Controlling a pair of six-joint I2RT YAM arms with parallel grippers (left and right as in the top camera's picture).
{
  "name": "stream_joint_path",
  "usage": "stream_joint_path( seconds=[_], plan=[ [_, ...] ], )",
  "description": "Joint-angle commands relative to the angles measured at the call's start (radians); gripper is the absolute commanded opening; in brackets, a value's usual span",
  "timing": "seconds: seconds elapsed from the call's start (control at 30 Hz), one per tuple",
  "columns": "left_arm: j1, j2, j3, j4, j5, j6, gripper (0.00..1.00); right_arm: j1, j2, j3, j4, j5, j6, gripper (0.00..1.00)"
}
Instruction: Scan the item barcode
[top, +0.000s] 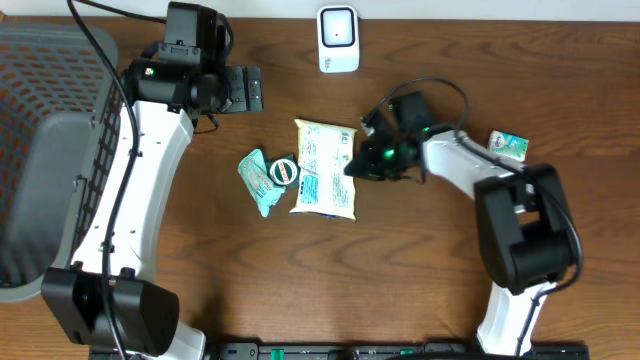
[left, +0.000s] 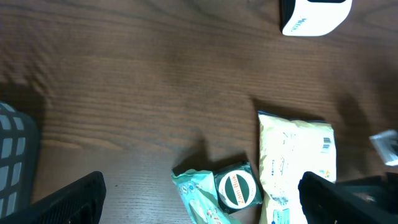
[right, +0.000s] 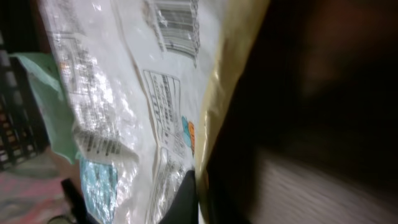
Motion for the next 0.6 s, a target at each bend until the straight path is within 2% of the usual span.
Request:
stream_joint_path(
  seconds=[0.0, 0.13, 0.2, 0.27, 0.33, 0.4, 0.43, 0.57],
  plan=[
    [0.001, -0.006, 0.009, -0.003, -0.006, -0.005, 0.97, -0.021, -0.099, 0.146, -0.173, 0.044, -0.312, 0.01],
    [0.001, -0.006, 0.009, -0.003, -0.006, -0.005, 0.98, 0.013, -0.100, 0.314, -0.464, 0.178, -0.625, 0.01],
    [0.001, -0.006, 0.009, -0.003, -0.006, -0.005, 0.98, 0.034, -0.100, 0.347, -0.538, 0.227, -0.731, 0.01],
    [0.001, -0.006, 0.009, -0.003, -0.006, -0.005, 0.98, 0.053, -0.100, 0.348, -0.550, 0.285, -0.770, 0.01],
    [0.001, -0.006, 0.009, -0.003, -0.006, -0.005, 0.98, 0.061, -0.100, 0.347, -0.528, 0.276, -0.745, 0.01],
    [0.001, -0.006, 0.009, -0.003, -0.006, -0.005, 0.98, 0.062, -0.100, 0.346, -0.483, 0.217, -0.647, 0.02],
    [0.001, -0.006, 0.009, -0.003, -0.006, -0.005, 0.98, 0.062, -0.100, 0.346, -0.451, 0.178, -0.579, 0.06],
    [0.001, -0.006, 0.009, -0.003, -0.006, -0.005, 0.98, 0.096, -0.085, 0.309, -0.291, 0.145, -0.279, 0.09]
  ],
)
